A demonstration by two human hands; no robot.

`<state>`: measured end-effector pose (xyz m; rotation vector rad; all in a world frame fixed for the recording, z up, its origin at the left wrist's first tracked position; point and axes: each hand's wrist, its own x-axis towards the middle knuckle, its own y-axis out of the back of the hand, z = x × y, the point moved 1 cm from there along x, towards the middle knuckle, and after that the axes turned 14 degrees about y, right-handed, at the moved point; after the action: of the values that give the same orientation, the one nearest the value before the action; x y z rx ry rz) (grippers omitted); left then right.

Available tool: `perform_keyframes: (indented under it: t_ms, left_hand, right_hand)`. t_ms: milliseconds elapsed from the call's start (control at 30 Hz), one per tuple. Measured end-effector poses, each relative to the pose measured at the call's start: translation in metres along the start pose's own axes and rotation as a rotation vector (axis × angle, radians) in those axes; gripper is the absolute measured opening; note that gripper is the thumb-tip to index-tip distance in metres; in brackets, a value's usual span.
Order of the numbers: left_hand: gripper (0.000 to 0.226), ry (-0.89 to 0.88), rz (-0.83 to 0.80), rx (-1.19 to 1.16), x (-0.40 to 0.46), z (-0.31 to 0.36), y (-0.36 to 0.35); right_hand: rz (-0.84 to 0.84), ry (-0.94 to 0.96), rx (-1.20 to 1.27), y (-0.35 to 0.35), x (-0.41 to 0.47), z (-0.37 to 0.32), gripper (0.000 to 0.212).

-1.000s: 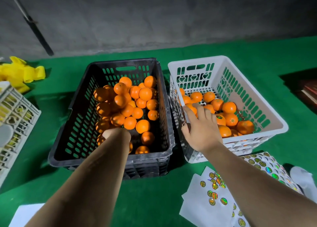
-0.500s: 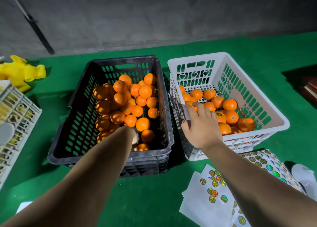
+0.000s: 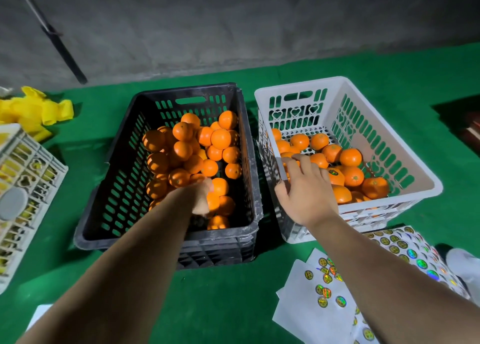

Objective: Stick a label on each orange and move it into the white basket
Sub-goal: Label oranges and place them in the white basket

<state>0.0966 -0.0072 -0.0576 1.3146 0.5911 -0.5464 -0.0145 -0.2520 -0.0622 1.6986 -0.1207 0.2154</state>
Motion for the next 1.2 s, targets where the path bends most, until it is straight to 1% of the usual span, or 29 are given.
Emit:
perform_keyframes:
  t_ms: [33,67,167,200,233,300,333,367,433,467,533,600,633,700,767,800,833,933,1067,1200]
  left_hand:
    - [0.083,-0.066,0.091,-0.05,-0.003,-0.001,0.005]
    - [0.088,-0.138,0.204,-0.14,-0.009,-0.001,0.012]
    - [0.083,-0.456,0.576,-0.542,-0.052,0.001,0.01]
    - [0.084,-0.539,0.66,-0.671,-0.069,0.005,0.001]
    - [0.085,-0.607,0.701,-0.803,-0.09,0.009,-0.014]
    - [0.084,-0.677,0.642,-1.035,-0.121,0.018,-0.064]
    - [0.083,-0.697,0.587,-1.076,-0.133,0.017,-0.097]
    - [0.082,-0.73,0.537,-1.053,-0.143,0.015,-0.131]
    - [0.077,-0.809,0.397,-0.865,-0.152,0.005,-0.193]
    - [0.074,-0.831,0.299,-0.776,-0.149,-0.002,-0.22]
    - [0.071,-0.799,0.075,-0.75,-0.14,-0.009,-0.252]
    - [0.07,-0.757,-0.028,-0.741,-0.126,-0.002,-0.267]
    - [0.07,-0.742,-0.053,-0.71,-0.119,0.004,-0.272]
    - [0.071,-0.712,-0.111,-0.65,-0.104,0.014,-0.282]
    - [0.073,-0.639,-0.206,-0.616,-0.089,0.016,-0.295]
    - [0.074,-0.603,-0.255,-0.589,-0.082,0.013,-0.301]
    - [0.073,-0.579,-0.275,-0.543,-0.076,0.01,-0.306]
    - [0.071,-0.58,-0.256,-0.419,-0.07,0.002,-0.315]
    - [0.069,-0.619,-0.228,-0.333,-0.069,0.003,-0.316]
    - [0.072,-0.632,-0.224,-0.282,-0.068,0.001,-0.316]
  right_hand:
    - [0.005,0.005,0.005,0.0,0.0,0.0,0.054]
    - [0.015,0.012,0.009,0.0,-0.001,-0.001,0.052]
    - [0.084,0.028,0.036,0.003,-0.004,-0.004,0.045]
    - [0.112,0.036,0.036,0.004,-0.006,-0.005,0.043]
    - [0.138,0.046,0.038,0.006,-0.007,-0.005,0.04]
    - [0.2,0.074,0.108,0.008,-0.012,-0.003,0.035]
    - [0.25,0.098,0.209,0.008,-0.017,-0.003,0.033]
    - [0.317,0.112,0.33,0.008,-0.026,-0.004,0.031]
    - [0.464,0.078,0.518,0.005,-0.052,-0.009,0.027]
    - [0.516,0.036,0.554,0.0,-0.07,-0.012,0.027]
    - [0.537,-0.055,0.563,-0.015,-0.116,-0.016,0.025]
    - [0.466,-0.135,0.602,-0.039,-0.168,-0.013,0.02]
    - [0.384,-0.176,0.61,-0.051,-0.192,-0.009,0.017]
    - [0.128,-0.261,0.554,-0.076,-0.231,0.002,0.019]
    - [-0.155,-0.338,0.488,-0.098,-0.257,0.012,0.027]
    - [-0.252,-0.372,0.475,-0.104,-0.265,0.015,0.031]
    - [-0.301,-0.39,0.478,-0.106,-0.269,0.016,0.031]
    - [-0.34,-0.369,0.445,-0.109,-0.272,0.016,0.032]
    - [-0.362,-0.339,0.302,-0.108,-0.268,0.012,0.036]
    - [-0.394,-0.358,0.264,-0.104,-0.258,0.008,0.038]
